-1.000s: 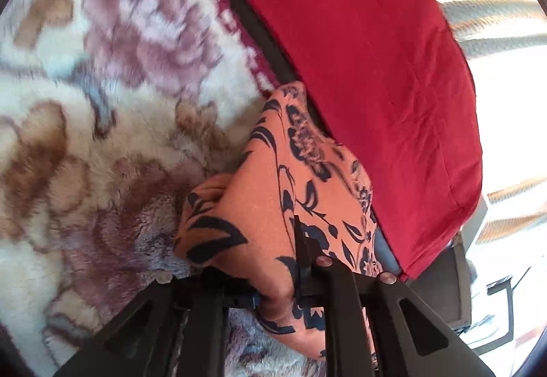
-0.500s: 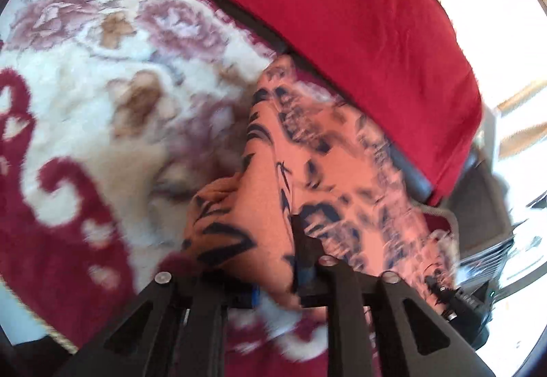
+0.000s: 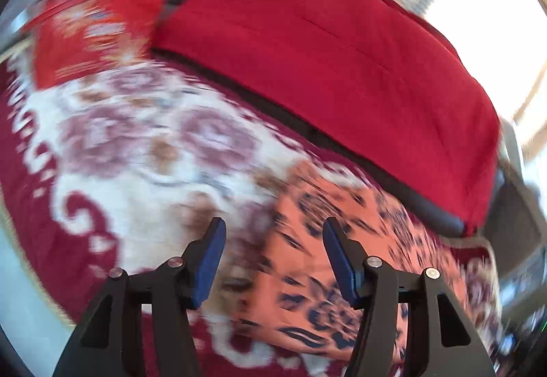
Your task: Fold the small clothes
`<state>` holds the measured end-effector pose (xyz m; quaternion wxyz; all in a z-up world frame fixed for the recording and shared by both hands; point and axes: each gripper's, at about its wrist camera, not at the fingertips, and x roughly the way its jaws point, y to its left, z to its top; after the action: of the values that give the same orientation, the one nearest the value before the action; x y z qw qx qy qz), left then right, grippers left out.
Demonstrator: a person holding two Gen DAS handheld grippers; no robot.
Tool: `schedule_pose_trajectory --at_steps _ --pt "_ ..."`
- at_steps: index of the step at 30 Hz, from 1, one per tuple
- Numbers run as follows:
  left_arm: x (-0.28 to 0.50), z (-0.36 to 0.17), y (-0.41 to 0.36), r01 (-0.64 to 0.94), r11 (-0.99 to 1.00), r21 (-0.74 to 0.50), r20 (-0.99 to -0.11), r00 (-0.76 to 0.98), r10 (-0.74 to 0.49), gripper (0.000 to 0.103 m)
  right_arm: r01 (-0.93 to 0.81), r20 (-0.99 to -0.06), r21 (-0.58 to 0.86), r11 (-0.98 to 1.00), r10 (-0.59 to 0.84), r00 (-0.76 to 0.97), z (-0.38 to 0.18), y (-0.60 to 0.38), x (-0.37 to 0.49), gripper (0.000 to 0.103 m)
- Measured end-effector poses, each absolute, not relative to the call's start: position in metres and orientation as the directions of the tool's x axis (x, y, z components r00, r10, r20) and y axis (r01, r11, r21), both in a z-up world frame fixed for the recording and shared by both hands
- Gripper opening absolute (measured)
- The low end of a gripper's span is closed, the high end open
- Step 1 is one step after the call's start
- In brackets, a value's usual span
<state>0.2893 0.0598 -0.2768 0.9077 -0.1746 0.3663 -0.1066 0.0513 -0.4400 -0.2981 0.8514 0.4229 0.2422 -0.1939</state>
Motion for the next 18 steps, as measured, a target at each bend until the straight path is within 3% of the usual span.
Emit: schedule_pose_trajectory --at_steps 2,6,11,18 --pt "0.291 -0.284 0.027 0.151 0.922 -0.356 -0.648 0.671 -0.36 0.061 0.484 -0.534 0.605 0.632 -0.13 0.836 -0.285 -0.432 0.071 0.037" --pt "0.295 -0.303 -0.028 0.251 0.932 -0.26 -0.715 0.598 -0.361 0.066 0.464 -0.568 0.601 0.652 -0.06 0.821 -0.3 -0.425 0.121 0.037" --pt "0.3 -0.324 -0.061 0.259 0.956 -0.137 -0.757 0.596 -0.27 0.082 0.599 -0.742 0.524 0.605 -0.02 0.67 -0.356 -0.428 0.164 0.036" --pt "0.298 -0.326 -0.062 0.259 0.958 -0.125 -0.747 0.611 -0.263 0.084 0.535 -0.658 0.56 0.632 -0.054 0.752 -0.334 -0.421 0.17 0.037"
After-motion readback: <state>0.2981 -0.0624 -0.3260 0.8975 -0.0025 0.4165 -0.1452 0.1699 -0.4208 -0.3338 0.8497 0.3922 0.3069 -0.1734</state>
